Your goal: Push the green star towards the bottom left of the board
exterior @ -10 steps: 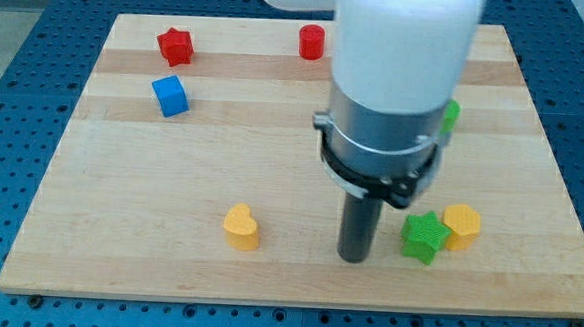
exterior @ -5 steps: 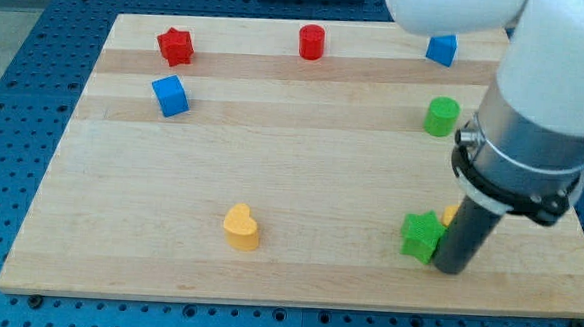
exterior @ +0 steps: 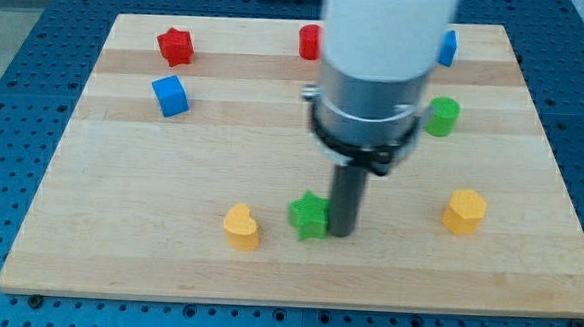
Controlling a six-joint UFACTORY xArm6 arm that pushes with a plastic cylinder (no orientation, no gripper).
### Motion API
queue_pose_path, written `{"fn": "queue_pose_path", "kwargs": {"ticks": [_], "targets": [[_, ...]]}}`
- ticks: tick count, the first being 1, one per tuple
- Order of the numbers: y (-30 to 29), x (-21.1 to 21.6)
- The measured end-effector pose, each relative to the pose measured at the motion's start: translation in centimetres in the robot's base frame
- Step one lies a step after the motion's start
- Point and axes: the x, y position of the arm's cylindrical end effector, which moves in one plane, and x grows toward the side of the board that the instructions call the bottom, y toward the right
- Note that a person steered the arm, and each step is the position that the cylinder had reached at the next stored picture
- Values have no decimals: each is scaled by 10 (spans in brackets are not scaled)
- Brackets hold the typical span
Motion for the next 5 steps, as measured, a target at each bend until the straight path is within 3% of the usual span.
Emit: {"fn": "queue_pose_path", "kwargs": {"ticks": [5], "targets": [[-195,-20]]}}
